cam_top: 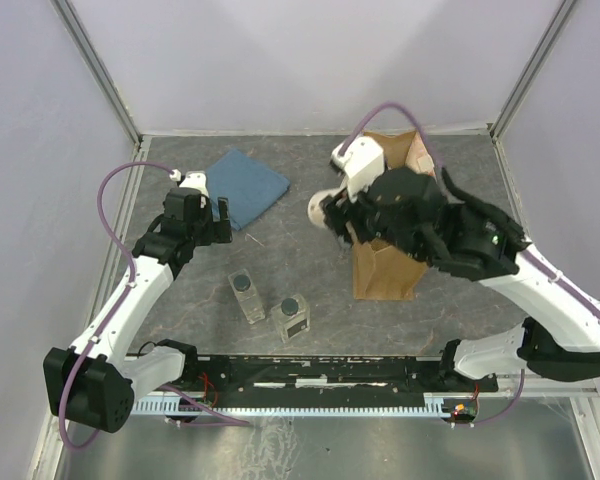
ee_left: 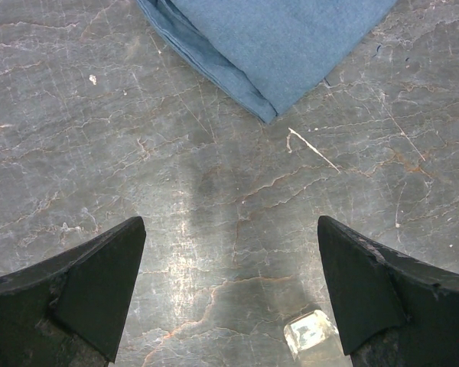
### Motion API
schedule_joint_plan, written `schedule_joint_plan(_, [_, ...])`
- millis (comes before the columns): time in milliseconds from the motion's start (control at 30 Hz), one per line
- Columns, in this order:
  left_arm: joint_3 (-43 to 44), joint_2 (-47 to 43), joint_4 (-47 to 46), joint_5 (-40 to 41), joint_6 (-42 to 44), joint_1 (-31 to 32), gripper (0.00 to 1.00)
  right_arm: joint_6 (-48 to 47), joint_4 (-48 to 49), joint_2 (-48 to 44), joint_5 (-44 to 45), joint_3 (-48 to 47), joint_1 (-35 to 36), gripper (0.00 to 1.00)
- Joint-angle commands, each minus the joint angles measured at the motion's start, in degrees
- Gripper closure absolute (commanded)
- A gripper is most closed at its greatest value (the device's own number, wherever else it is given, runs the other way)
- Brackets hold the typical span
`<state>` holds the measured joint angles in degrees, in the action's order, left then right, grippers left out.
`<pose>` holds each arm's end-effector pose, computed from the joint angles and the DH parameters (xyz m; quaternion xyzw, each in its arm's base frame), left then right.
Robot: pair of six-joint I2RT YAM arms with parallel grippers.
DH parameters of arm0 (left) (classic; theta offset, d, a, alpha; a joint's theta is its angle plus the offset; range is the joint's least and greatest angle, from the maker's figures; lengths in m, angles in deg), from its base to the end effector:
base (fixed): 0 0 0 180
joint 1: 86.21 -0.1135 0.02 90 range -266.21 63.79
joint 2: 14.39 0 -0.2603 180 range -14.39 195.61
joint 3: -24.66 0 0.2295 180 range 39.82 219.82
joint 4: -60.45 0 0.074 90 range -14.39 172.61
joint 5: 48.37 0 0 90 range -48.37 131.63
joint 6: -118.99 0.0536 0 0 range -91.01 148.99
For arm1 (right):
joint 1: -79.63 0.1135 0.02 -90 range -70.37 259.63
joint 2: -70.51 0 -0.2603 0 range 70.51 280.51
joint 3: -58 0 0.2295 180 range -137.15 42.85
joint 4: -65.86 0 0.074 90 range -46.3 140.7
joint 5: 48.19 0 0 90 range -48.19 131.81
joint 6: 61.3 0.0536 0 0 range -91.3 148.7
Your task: Place the personal care products into the canvas bag
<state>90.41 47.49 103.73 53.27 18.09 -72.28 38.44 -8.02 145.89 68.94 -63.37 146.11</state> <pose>0.2200 -0.0434 0.2783 -0.0195 0.9003 -0.0019 0.4348 0.1107 0.1932 0.4735 -0.2892 0.7902 0.1514 0.5186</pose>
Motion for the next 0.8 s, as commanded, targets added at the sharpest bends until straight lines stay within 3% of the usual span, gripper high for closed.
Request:
schedule_joint_plan(0, [0.6,0.0,-2.3,-0.2,-1.4,-0.2,0.00,-6.7,6.9,-0.6,1.4,-9.2,-8.0,1.00])
schedule_joint_plan(267, [0.5,-0.2,-2.3,-0.4,-1.4,-0.4,0.00,-7.3,5.3,2.2,-0.1,-8.9,-21.2,1.00])
schedule_joint_plan(500, [0.6,-0.2,-2.3,-0.6,-1.2,-0.4,0.00,-3.5,7.6,5.3,-12.2,-2.3,-34.3,1.00])
schedule_joint_plan(767, [0.5,-0.1,-2.2,-1.0,-1.2,-0.4,0.01,-0.9,7.7,7.8,-17.2,4.5,-40.3,1.00])
